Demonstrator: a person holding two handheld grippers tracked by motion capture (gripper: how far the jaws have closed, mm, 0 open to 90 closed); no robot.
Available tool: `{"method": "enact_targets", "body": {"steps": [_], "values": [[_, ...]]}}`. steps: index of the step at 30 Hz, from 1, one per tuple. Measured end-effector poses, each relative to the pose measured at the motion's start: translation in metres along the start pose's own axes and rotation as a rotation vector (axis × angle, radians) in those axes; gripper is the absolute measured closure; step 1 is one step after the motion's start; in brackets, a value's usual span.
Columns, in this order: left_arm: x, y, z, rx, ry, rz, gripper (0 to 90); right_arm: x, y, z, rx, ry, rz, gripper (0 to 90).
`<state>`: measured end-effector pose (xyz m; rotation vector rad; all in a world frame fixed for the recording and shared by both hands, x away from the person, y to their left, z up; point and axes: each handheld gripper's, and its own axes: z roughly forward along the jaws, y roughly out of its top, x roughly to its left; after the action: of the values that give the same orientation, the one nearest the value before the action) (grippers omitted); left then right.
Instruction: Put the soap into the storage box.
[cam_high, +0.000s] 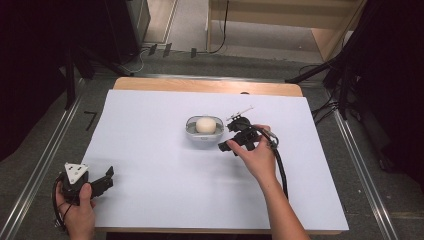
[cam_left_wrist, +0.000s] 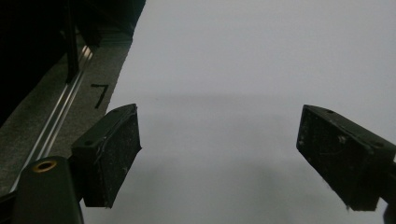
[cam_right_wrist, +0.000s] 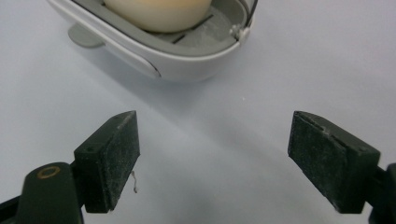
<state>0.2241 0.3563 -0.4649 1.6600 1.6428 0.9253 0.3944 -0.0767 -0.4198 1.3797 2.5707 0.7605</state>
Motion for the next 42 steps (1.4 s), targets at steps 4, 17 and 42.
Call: {"method": "enact_targets", "body": {"steps": [4,17,42], "values": [[0.000,0.000,0.000,0.000,0.000,0.001,14.4,-0.004,-0.009,-0.001,0.004,-0.003,0.008,17.6],[0.000,0.000,0.000,0.000,0.002,0.004,14.4,-0.024,-0.047,-0.008,-0.025,0.007,0.048,16.8],[-0.002,0.000,0.000,0.001,0.010,0.012,14.4,-0.048,-0.114,-0.027,-0.119,-0.007,0.082,13.9]]}}
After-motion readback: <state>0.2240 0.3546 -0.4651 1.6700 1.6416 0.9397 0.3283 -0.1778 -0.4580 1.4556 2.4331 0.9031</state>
